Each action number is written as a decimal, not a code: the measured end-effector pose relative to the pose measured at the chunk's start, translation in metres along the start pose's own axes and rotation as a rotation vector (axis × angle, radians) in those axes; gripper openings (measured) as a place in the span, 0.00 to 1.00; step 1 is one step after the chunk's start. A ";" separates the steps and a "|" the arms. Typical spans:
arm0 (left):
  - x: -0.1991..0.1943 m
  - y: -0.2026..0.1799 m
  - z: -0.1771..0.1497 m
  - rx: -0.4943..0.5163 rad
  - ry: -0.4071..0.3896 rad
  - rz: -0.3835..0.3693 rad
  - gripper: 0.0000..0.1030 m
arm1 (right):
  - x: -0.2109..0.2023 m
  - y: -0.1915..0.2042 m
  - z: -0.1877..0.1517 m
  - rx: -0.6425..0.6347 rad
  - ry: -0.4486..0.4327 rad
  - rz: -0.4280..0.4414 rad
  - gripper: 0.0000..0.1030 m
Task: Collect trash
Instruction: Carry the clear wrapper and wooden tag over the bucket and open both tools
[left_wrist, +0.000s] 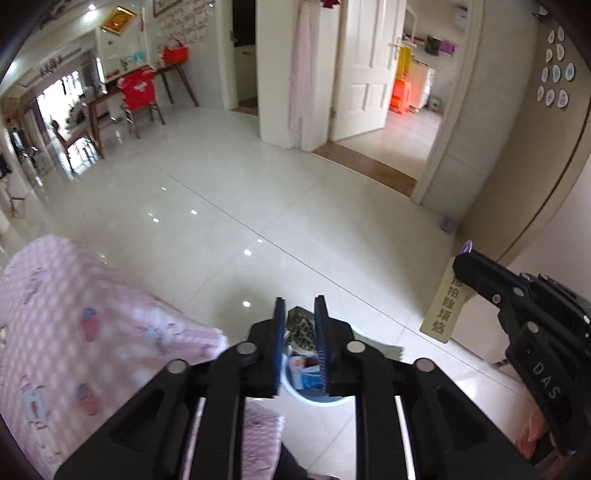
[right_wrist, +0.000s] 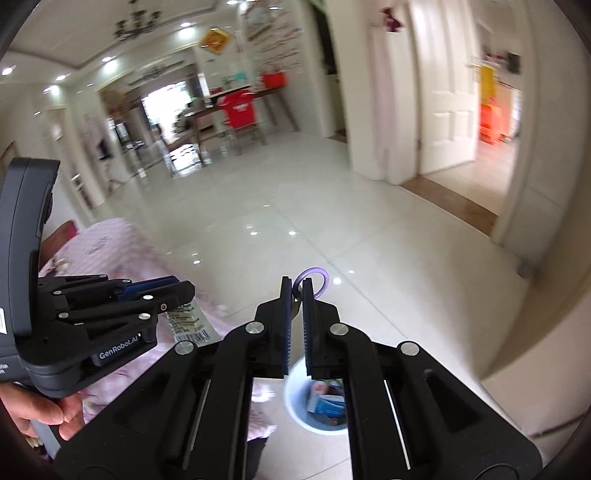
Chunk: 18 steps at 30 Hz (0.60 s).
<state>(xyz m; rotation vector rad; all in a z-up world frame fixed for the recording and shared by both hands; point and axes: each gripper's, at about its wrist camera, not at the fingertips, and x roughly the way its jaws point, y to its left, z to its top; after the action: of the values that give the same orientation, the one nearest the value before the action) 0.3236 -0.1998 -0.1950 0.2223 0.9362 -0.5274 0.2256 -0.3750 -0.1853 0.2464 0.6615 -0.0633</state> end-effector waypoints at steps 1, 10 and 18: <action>0.004 -0.004 0.002 0.000 0.010 -0.007 0.35 | 0.001 -0.006 -0.002 0.011 0.002 -0.009 0.05; 0.019 -0.025 -0.004 0.011 0.017 0.035 0.68 | 0.013 -0.038 -0.018 0.079 0.039 -0.006 0.05; 0.009 -0.017 -0.008 -0.007 0.008 0.075 0.71 | 0.020 -0.032 -0.019 0.078 0.046 0.026 0.05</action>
<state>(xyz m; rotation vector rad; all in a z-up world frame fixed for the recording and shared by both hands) 0.3136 -0.2144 -0.2059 0.2521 0.9336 -0.4543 0.2254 -0.4013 -0.2190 0.3326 0.7026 -0.0584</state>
